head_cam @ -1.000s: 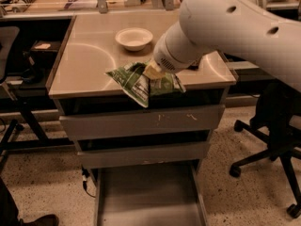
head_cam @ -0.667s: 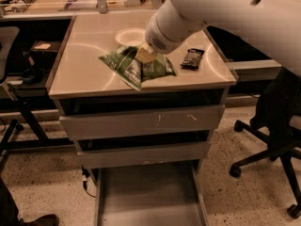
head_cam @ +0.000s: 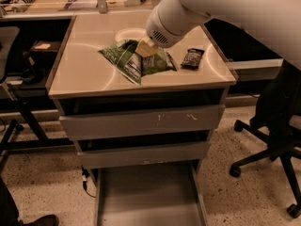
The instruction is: Pick green jalapeno chip bag from bottom drawer and place on counter
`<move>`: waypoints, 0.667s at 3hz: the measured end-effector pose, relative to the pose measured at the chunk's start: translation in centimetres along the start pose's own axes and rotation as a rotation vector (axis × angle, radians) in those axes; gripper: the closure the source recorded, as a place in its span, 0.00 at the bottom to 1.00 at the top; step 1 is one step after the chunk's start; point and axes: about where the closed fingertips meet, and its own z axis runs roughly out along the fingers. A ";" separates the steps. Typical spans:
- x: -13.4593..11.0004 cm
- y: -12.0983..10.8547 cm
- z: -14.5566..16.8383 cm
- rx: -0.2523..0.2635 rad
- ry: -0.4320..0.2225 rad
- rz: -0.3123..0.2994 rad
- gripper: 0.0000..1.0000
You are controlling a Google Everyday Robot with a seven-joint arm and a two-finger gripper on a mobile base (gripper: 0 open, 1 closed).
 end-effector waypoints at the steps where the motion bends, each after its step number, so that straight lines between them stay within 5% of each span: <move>1: -1.0 -1.1 0.6 -0.009 -0.022 0.004 1.00; 2: -4.3 -3.8 3.4 -0.055 -0.062 -0.009 1.00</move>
Offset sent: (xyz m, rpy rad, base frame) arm 0.1158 0.0625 0.0423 0.1084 0.0075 0.1245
